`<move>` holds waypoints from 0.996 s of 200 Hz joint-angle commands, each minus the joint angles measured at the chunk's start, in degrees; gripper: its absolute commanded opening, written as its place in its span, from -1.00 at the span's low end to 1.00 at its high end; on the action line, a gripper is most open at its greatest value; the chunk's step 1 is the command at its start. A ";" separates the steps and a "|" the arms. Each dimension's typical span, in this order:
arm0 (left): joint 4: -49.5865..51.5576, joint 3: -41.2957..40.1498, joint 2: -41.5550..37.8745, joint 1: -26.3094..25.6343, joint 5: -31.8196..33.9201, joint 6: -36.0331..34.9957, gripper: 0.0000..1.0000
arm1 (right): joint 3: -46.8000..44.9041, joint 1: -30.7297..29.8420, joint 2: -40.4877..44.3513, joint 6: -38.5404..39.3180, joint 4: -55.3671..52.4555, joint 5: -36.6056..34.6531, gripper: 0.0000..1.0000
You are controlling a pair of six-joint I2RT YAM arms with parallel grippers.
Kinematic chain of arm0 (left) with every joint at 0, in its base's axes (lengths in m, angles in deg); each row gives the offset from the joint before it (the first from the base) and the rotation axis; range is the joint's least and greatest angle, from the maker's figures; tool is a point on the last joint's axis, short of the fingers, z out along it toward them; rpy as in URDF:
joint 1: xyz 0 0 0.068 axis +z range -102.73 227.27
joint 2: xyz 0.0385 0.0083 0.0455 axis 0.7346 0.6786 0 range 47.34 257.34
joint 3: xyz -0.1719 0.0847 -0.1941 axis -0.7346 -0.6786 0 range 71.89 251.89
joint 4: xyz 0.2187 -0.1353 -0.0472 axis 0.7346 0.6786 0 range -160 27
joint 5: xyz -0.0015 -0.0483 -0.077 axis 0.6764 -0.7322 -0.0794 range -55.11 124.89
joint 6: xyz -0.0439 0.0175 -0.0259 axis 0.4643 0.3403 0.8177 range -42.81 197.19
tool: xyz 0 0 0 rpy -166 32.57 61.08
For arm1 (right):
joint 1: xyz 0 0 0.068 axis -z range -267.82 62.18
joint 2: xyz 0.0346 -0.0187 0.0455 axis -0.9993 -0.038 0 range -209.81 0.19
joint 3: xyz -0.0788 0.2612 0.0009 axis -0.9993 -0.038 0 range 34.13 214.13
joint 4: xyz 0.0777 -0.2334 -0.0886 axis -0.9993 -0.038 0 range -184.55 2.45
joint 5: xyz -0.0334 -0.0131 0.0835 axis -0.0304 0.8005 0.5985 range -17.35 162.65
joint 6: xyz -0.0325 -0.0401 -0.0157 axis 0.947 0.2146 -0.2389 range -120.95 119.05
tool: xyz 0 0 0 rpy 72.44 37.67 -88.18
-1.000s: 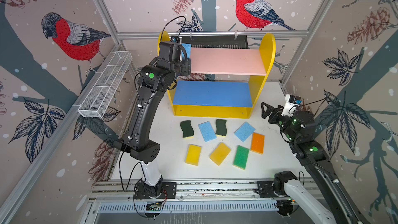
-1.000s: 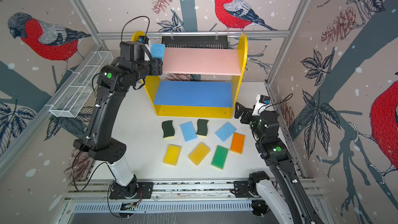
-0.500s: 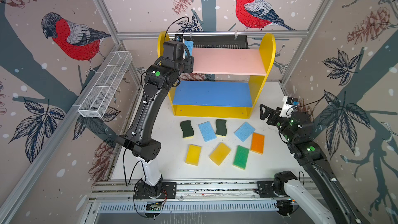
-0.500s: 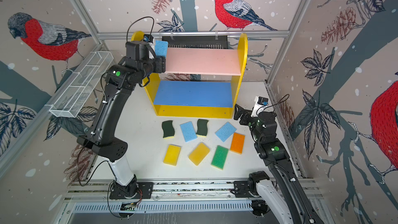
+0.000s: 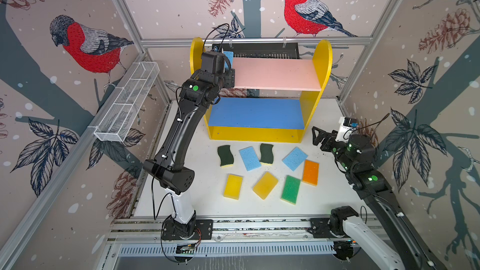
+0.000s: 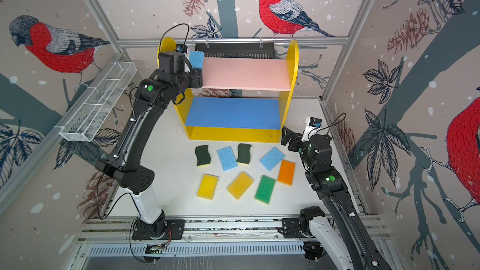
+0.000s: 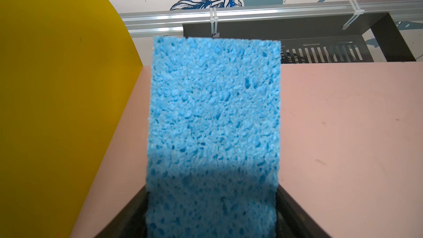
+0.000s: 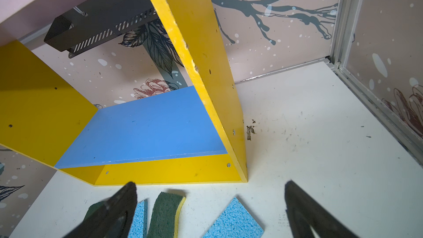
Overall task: Arrange cleaning sponges on a shelf
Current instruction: Place the cleaning sponge on the shelf.
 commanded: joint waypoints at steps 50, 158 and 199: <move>-4.82 -1.06 1.10 0.05 0.73 2.57 0.53 | -0.56 -0.04 -0.08 -0.18 2.45 0.11 1.00; -1.95 0.79 3.58 0.19 2.01 7.57 0.70 | -0.15 -0.18 0.32 0.27 1.78 -0.41 1.00; -2.83 -0.62 2.29 0.20 0.84 8.06 0.71 | 0.03 -0.27 0.54 -0.32 1.36 -0.02 1.00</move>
